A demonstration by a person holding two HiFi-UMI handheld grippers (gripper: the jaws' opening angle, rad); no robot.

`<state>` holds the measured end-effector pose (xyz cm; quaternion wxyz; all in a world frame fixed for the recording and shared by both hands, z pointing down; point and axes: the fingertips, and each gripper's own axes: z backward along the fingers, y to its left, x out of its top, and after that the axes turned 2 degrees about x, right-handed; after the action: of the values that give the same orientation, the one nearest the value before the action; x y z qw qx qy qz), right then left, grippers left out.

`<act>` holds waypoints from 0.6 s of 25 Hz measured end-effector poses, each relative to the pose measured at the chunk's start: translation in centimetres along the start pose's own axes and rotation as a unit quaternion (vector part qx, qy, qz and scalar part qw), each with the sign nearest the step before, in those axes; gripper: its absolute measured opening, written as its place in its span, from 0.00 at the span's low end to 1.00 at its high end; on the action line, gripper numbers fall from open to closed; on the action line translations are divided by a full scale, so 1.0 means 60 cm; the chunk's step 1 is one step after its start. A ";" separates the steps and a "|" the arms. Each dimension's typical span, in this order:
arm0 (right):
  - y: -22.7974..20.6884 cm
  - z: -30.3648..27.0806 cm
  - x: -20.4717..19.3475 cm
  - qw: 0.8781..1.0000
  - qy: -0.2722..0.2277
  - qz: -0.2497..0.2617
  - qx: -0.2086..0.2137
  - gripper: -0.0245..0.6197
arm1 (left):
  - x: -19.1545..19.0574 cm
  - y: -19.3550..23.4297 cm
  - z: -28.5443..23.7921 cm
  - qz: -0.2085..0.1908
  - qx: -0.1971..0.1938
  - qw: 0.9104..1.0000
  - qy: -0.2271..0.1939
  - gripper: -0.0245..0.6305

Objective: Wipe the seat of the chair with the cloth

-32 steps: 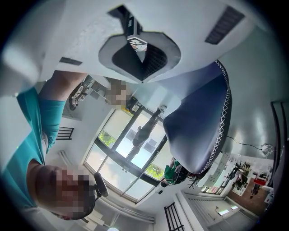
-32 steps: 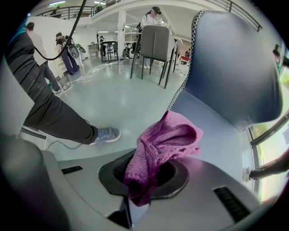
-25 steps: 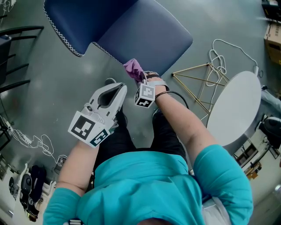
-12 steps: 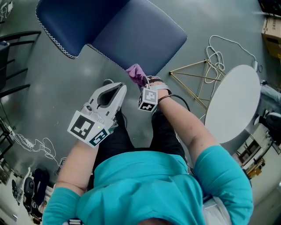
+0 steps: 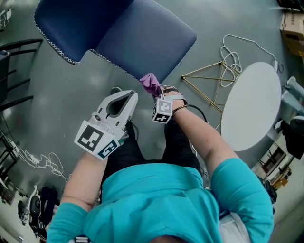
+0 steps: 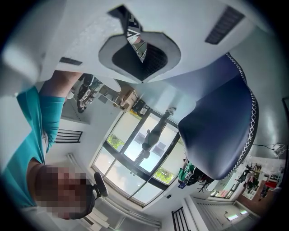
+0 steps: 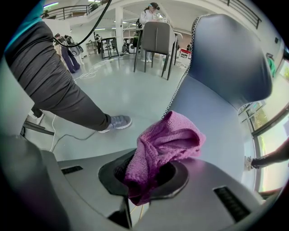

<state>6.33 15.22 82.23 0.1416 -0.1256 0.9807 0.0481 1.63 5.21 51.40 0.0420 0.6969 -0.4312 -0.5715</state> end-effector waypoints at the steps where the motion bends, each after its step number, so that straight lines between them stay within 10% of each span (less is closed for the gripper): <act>1: 0.009 -0.001 -0.007 1.000 0.009 -0.001 0.007 0.12 | -0.002 -0.004 0.003 -0.001 -0.001 1.000 0.000 0.04; 7: 0.137 -0.006 -0.173 0.986 0.137 -0.027 0.088 0.12 | -0.019 -0.032 0.017 -0.006 -0.009 1.000 0.001 0.04; 15: 0.199 0.082 -0.197 0.974 0.112 -0.166 0.106 0.12 | -0.004 -0.078 0.047 -0.024 -0.016 1.000 0.005 0.04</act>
<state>15.49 30.13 81.63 0.0490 -0.2760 0.9552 -0.0946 1.87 9.49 48.03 0.0415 0.7090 -0.4051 -0.5758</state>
